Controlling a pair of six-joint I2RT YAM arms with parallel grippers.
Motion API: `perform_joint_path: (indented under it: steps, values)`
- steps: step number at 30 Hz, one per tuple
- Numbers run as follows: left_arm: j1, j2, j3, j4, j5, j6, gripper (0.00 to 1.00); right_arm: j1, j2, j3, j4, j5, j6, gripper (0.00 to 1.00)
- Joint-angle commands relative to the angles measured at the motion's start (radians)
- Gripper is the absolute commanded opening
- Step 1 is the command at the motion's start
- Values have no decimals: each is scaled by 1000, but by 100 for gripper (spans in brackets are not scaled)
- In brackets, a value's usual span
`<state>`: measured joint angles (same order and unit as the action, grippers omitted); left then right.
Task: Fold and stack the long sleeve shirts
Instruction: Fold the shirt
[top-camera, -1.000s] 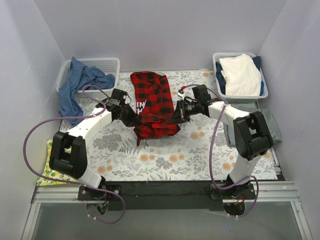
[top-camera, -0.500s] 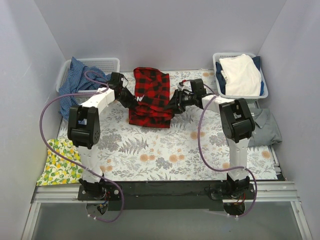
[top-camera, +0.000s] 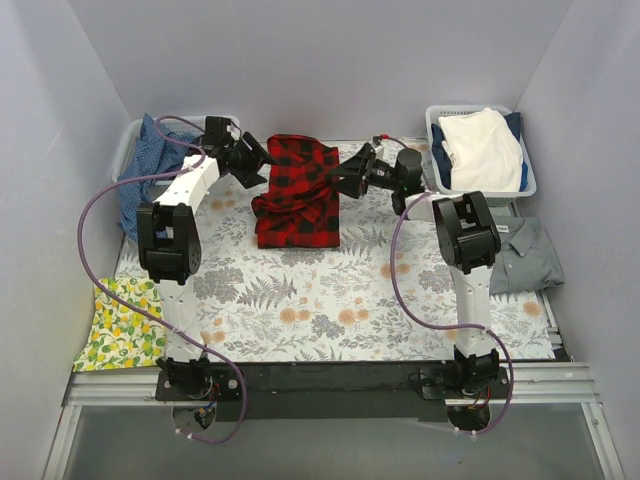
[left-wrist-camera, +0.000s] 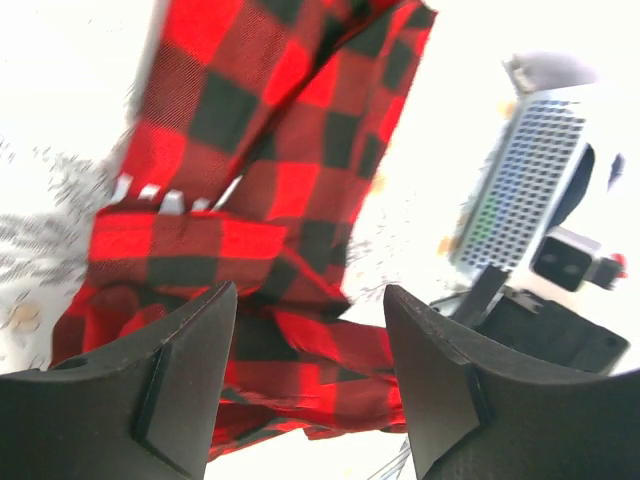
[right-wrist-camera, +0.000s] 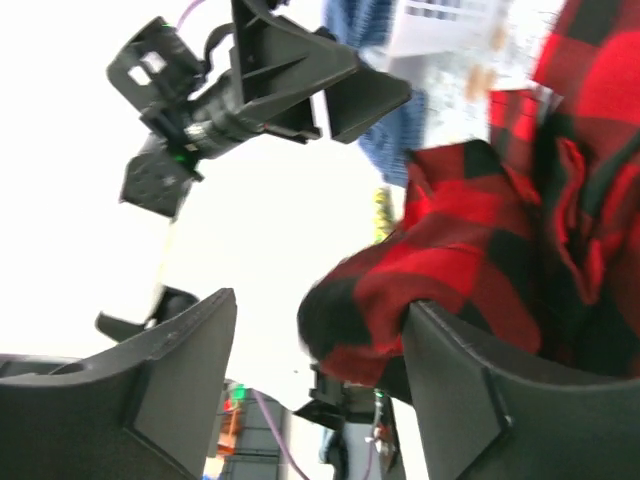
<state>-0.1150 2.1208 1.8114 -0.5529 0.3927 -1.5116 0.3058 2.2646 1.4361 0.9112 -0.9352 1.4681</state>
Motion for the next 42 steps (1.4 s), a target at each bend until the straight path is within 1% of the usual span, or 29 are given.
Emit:
perform_joint_path:
  steps: [1,3,4,6,7,8,9,10,11,12,13,14,16,18,20,22,23,25,26,28,33,38,41,42]
  values:
    - [23,-35,28,8,32,2,60,-5,49,-31,393,-19,265,82]
    - [34,-48,11,5,15,7,61,-7,24,-68,329,-30,195,89]
    - [46,-56,5,-1,9,19,61,-7,-12,-77,187,-42,73,96]
    - [57,-73,-15,-4,-9,31,62,-7,-54,-80,1,-44,-85,97]
    - [64,-90,-20,-15,-30,42,62,-7,-97,-77,-237,-16,-282,99]
    - [67,-99,-24,-19,-43,60,63,-8,-118,-71,-347,8,-373,99]
    - [69,-107,-32,-25,-52,73,64,-8,-135,-37,-480,39,-484,99]
    - [72,-123,-35,-39,-69,82,64,-8,-160,-20,-586,109,-570,99]
    - [72,-133,-40,-45,-77,102,64,-7,-171,-2,-765,151,-718,99]
    - [72,-140,-47,-51,-84,112,64,-7,-186,7,-828,200,-771,99]
    - [72,-151,-53,-65,-92,125,64,-7,-224,1,-862,290,-813,99]
    - [72,-171,-60,-73,-118,134,65,-5,-246,-5,-909,333,-888,99]
    - [72,-194,-79,-100,-147,175,67,-4,-307,-23,-965,442,-957,99]
    - [72,-232,-109,-111,-172,221,68,7,-338,-28,-1032,502,-1061,99]
    - [72,-265,-177,-117,-178,243,68,18,-373,-32,-1064,570,-1118,99]
    - [72,-311,-230,-111,-163,274,68,41,-401,-45,-1100,620,-1186,98]
    - [74,-324,-292,-107,-154,280,68,50,-405,-49,-1115,628,-1206,99]
    - [71,-361,-360,-72,-80,287,68,85,-421,-60,-1135,648,-1233,99]
    - [71,-369,-407,-62,-65,284,67,98,-424,-69,-1138,651,-1236,99]
    - [69,-380,-452,-27,-9,274,66,128,-422,-78,-1135,642,-1230,99]
    - [58,-380,-537,47,14,248,64,167,-367,-74,-1101,602,-1175,98]
    - [34,-328,-524,71,-3,251,58,176,-310,-25,-1080,605,-1151,93]
    - [29,-306,-506,94,-8,235,53,179,-268,24,-1080,602,-1141,88]
    - [26,-297,-497,96,-11,231,51,179,-245,38,-1078,595,-1132,84]
